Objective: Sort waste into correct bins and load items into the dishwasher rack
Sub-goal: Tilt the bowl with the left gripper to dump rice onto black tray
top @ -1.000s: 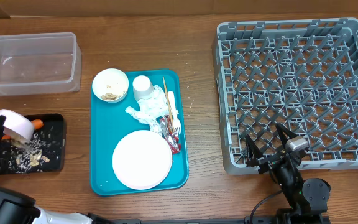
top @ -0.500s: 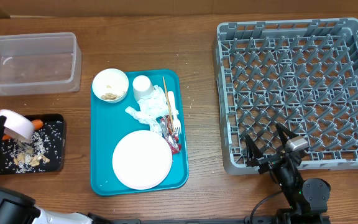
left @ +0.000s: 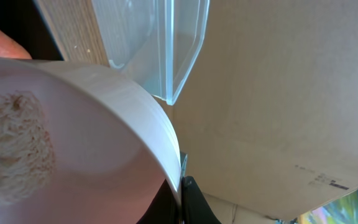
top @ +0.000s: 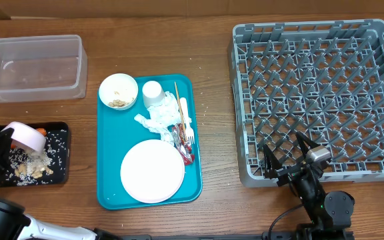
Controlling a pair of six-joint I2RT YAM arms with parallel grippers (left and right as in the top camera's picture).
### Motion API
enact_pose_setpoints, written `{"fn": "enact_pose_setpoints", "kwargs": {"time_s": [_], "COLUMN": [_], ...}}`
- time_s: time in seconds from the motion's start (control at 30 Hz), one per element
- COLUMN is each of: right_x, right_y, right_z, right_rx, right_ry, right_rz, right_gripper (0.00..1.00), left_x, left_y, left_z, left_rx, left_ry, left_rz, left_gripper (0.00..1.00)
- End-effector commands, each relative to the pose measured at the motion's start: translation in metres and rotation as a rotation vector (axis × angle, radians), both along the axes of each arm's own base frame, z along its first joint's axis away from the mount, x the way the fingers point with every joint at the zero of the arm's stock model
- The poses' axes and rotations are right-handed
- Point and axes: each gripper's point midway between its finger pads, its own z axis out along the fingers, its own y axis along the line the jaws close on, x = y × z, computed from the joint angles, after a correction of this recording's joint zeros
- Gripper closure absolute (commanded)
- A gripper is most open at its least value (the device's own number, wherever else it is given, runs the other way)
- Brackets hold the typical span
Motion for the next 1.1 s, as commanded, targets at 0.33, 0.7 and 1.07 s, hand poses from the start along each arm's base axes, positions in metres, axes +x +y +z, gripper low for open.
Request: {"fn": "enact_pose_setpoints", "kwargs": {"time_s": [0.33, 0.7, 1.07], "right_x": [0.0, 0.0, 0.0], "right_y": [0.0, 0.0, 0.0], "right_z": [-0.002, -0.002, -0.002], "right_rx": [0.003, 0.003, 0.003], "right_ry": [-0.001, -0.001, -0.001], "right_rz": [-0.002, -0.002, -0.002], "right_gripper": [0.0, 0.0, 0.0], "left_x": [0.007, 0.007, 0.008], "left_y": [0.007, 0.003, -0.002], "left_z": [0.018, 0.013, 0.024], "left_rx": [0.043, 0.079, 0.139], "left_ry": [-0.177, -0.159, -0.259], "left_rz": [0.001, -0.019, -0.035], "left_gripper": [0.96, 0.96, 0.96]}}
